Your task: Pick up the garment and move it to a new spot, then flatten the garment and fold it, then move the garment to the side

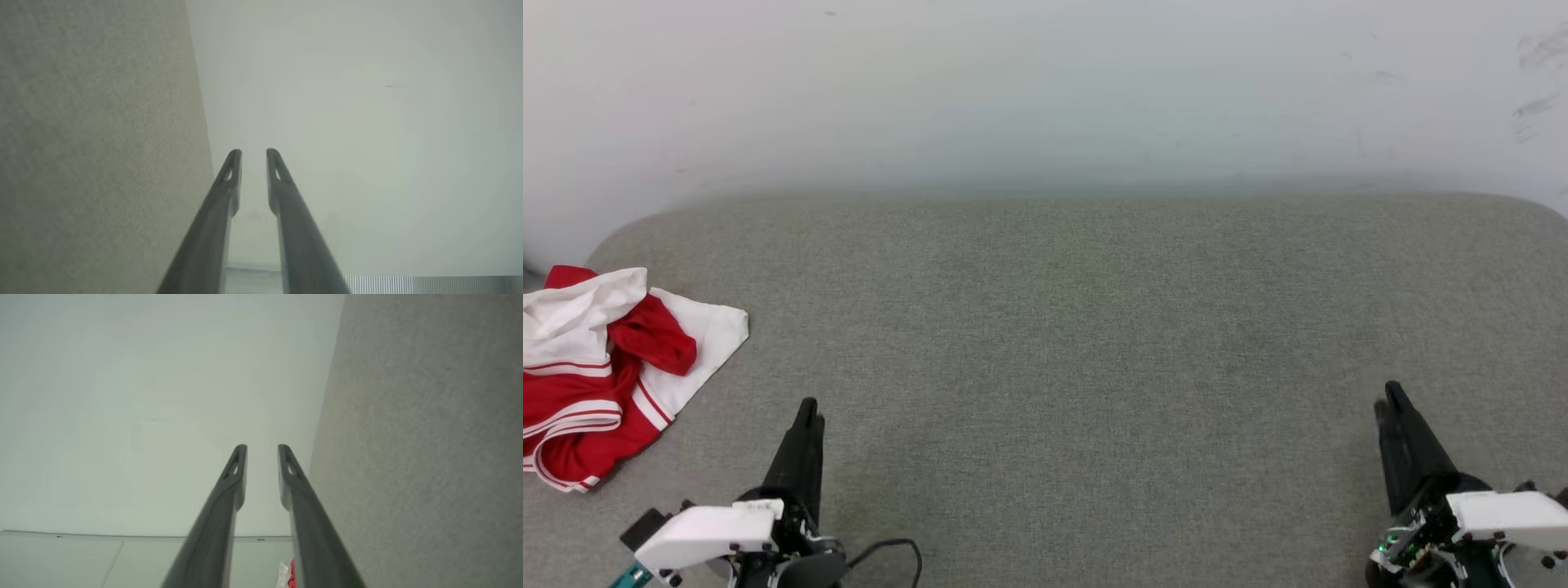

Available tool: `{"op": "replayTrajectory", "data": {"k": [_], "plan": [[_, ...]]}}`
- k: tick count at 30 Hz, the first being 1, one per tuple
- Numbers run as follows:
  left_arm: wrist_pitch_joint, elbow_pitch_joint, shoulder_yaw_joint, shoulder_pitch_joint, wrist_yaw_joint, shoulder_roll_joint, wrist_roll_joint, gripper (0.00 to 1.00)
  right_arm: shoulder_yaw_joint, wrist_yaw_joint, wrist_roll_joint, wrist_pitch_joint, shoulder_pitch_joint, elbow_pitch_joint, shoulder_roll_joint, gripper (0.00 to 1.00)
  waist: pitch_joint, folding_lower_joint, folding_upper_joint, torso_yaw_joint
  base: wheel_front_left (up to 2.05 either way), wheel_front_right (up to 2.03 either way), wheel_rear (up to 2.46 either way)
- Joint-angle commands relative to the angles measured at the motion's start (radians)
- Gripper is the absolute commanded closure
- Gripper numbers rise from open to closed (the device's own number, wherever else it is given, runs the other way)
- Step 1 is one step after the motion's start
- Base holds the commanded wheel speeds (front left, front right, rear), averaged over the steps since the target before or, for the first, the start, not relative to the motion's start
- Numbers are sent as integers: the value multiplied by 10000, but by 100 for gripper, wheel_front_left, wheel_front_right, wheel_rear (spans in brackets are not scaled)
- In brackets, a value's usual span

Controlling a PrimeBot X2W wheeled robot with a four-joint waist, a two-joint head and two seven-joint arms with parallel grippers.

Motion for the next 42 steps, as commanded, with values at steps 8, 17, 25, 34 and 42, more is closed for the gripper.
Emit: {"op": "replayTrajectory", "data": {"k": [8,17,25,34,42], "plan": [[-409,-479,-411,-65,0,3,99,0,317,0,-150,-373,32,-453,0,0,6,0,0,3,0,0,0],[-838,-1122,-616,-11,-1,5,681,0,662,0,-642,-827,98,-837,-81,0,10,0,0,14,0,0,0],[-1177,-1338,-699,61,-1,6,1987,0,686,0,-2156,-1175,152,-983,-102,0,0,0,0,33,0,0,0],[-1528,-1602,-857,132,-1,8,4404,0,488,0,-4712,-1526,203,-1171,-27,0,-16,0,0,51,0,0,0],[-1817,-1880,-932,241,9,8,6821,0,483,-1,-7046,-1813,228,-1468,-7,0,-22,0,0,47,0,0,0]]}}
